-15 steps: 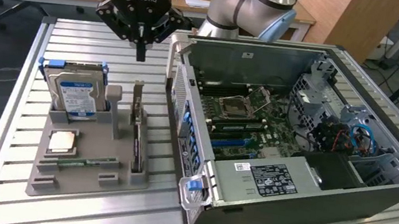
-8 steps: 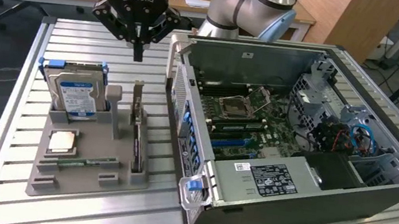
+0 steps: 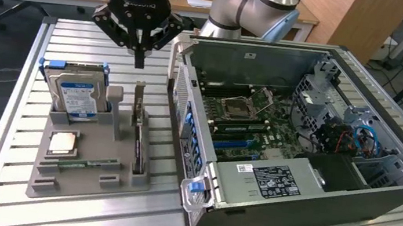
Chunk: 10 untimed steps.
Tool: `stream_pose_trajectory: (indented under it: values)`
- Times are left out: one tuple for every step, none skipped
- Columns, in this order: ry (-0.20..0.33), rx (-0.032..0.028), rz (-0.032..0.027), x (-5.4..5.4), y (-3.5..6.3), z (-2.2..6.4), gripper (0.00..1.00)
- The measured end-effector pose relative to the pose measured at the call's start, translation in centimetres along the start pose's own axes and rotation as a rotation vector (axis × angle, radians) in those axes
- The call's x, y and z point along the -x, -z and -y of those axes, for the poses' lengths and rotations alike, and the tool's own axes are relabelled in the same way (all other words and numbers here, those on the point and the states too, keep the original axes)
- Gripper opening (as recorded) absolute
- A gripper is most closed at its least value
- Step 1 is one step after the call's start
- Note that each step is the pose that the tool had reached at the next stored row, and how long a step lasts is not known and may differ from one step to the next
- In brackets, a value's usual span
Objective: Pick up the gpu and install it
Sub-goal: 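Reach for the gpu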
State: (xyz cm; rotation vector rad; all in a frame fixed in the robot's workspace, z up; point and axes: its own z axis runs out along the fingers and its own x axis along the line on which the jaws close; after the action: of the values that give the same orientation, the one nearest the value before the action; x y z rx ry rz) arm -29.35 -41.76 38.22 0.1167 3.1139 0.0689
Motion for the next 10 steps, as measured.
stream_pose_trajectory:
  values:
    - [0.0, 0.0, 0.0, 0.0, 0.01, 0.24, 0.11]
    - [0.0, 0.0, 0.0, 0.0, 0.02, 0.46, 0.11]
    - [0.0, 0.0, 0.0, 0.0, 0.03, 0.67, 0.11]
    - [0.0, 0.0, 0.0, 0.0, 0.04, 0.9, 0.11]
    - [0.0, 0.0, -0.0001, 0.0, 0.05, 1.13, 0.11]
    - [0.0, 0.0, 0.0, 0.0, 0.06, 1.37, 0.11]
    - [0.0, 0.0, 0.0, 0.0, 0.07, 1.6, 0.11]
    - [0.0, 0.0, 0.0, -0.1, 0.07, 1.78, 0.11]
    - [0.0, 0.0, 0.0, -0.1, 0.07, 1.96, 0.11]
    - [0.0, 0.0, 0.0, -0.1, 0.08, 2.12, 0.11]
